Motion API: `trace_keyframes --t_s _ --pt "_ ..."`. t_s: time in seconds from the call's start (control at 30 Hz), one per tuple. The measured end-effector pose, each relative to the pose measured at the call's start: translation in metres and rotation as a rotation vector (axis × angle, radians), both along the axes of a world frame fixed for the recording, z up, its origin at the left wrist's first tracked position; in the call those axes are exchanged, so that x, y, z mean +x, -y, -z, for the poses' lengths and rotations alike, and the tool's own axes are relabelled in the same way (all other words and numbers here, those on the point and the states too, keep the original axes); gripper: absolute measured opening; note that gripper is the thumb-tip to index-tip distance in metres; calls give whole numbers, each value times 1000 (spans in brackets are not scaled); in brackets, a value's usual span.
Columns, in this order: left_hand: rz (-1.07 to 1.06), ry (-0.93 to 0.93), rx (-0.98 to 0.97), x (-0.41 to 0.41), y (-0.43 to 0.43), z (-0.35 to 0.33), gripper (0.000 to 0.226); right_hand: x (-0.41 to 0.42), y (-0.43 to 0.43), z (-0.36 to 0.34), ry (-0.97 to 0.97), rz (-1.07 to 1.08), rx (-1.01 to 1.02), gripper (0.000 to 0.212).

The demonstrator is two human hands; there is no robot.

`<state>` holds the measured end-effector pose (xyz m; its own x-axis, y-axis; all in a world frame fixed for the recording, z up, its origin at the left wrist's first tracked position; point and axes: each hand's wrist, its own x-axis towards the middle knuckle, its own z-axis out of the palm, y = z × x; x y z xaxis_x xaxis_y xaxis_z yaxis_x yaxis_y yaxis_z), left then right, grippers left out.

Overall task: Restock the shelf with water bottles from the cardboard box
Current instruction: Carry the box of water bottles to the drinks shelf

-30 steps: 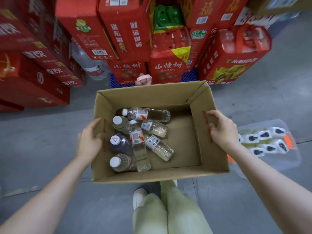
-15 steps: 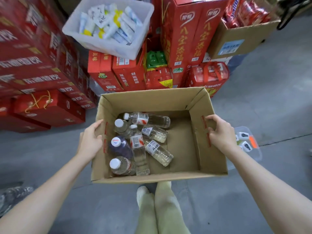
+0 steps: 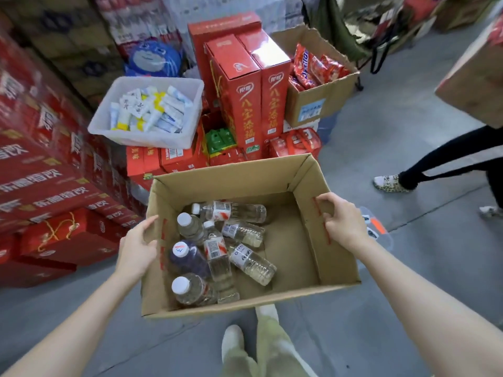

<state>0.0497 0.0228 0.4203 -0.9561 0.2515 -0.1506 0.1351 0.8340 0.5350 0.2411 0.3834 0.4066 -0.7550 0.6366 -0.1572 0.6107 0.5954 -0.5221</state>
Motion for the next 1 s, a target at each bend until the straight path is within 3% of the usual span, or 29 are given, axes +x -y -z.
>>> trace_keyframes --t_s 0.23,0.57,1.0 --pt "170 15 26 -12 -7 -4 58 43 37 -7 26 205 -12 44" --pt "583 69 19 -7 -29 -10 63 157 140 -10 38 652 -37 40" --pt "1147 119 -17 132 -124 -15 62 347 270 -12 61 1219 -63 44"
